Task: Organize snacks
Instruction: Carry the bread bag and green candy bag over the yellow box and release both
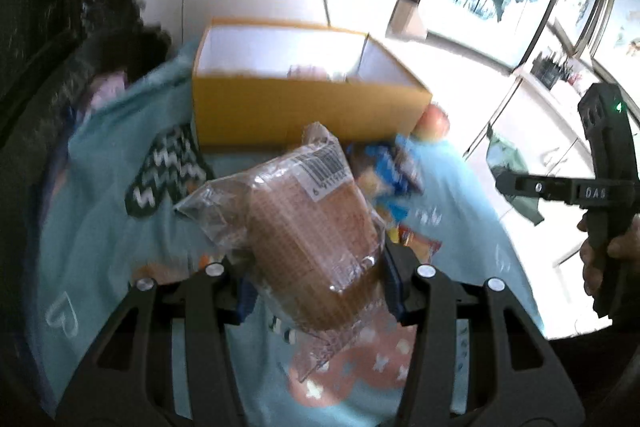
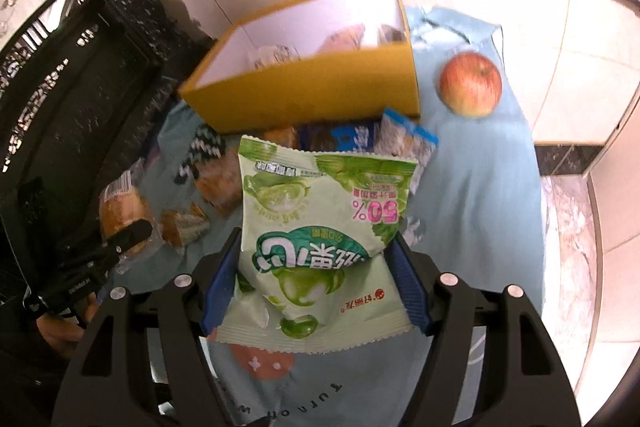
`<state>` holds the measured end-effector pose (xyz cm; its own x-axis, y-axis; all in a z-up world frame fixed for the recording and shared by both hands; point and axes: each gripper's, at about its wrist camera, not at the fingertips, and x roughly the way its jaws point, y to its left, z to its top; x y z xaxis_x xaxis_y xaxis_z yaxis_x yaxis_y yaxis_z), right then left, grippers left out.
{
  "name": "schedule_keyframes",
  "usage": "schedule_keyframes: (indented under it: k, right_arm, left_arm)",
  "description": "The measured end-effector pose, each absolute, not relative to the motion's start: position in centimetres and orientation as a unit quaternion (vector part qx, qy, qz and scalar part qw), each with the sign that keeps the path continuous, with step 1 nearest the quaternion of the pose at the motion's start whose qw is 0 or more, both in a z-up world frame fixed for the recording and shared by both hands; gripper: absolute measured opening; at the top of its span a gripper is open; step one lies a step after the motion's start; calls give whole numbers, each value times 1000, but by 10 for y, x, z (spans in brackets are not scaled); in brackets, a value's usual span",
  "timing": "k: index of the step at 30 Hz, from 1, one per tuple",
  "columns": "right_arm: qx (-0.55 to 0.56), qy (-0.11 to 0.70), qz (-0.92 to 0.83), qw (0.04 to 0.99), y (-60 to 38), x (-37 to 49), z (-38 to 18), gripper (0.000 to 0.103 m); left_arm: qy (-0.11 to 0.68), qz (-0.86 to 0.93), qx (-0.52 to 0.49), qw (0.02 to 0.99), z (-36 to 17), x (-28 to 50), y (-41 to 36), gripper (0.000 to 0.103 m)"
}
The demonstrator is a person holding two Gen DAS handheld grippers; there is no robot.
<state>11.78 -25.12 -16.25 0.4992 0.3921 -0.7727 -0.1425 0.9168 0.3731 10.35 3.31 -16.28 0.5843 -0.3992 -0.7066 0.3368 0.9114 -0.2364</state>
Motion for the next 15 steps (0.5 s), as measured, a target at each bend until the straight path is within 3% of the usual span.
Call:
schedule_keyframes:
  k: [15]
  right_arm:
    - [93,410,169,892,-251,219,-54,70]
  left_arm:
    - [335,-197,-44,920,-58,225,4,51]
